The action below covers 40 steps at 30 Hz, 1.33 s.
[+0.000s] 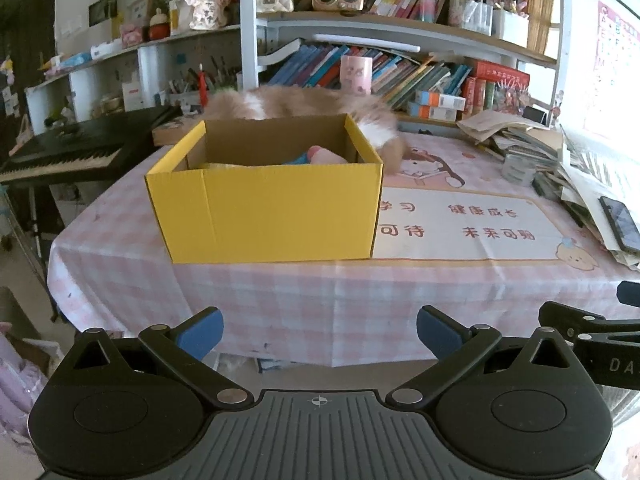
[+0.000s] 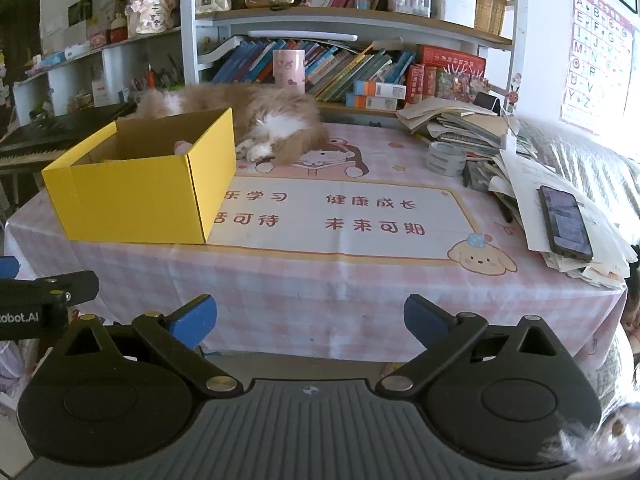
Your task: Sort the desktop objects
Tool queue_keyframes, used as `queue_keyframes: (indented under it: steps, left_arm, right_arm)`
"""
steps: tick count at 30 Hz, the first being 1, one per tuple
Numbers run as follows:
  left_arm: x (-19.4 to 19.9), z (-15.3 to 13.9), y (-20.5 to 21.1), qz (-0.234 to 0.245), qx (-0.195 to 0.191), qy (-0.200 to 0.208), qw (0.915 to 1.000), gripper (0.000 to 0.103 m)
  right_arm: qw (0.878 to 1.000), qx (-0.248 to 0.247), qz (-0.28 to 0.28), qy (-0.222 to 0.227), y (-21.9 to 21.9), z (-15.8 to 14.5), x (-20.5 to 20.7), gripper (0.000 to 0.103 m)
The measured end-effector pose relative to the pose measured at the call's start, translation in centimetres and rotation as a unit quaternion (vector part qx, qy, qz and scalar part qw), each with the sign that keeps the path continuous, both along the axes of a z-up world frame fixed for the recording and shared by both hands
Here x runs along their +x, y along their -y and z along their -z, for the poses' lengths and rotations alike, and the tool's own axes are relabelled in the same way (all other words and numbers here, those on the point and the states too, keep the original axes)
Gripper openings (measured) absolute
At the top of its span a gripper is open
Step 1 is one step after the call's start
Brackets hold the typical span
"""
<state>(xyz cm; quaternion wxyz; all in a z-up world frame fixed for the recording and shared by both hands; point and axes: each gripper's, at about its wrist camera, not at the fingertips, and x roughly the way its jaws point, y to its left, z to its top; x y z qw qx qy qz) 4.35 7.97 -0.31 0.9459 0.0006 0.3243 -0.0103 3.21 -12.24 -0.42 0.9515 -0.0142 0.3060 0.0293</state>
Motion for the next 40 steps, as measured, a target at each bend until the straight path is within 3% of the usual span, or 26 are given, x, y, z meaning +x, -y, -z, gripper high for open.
queue_keyframes:
  steps: [14,40]
  left_arm:
    - [0.6,-0.1,0.6,0.023,-0.001,0.005,0.9997,0.103]
    - [2.0,0.7,-0.4,0.014,-0.027,-0.010,0.9995,0.103]
  right_arm:
    - [1.000,0.000,0.001,-0.003,0.1,0.1,0.2,0.101]
    - [1.000,-0.005,-0.002,-0.022,-0.6,0.8,1.8,0.101]
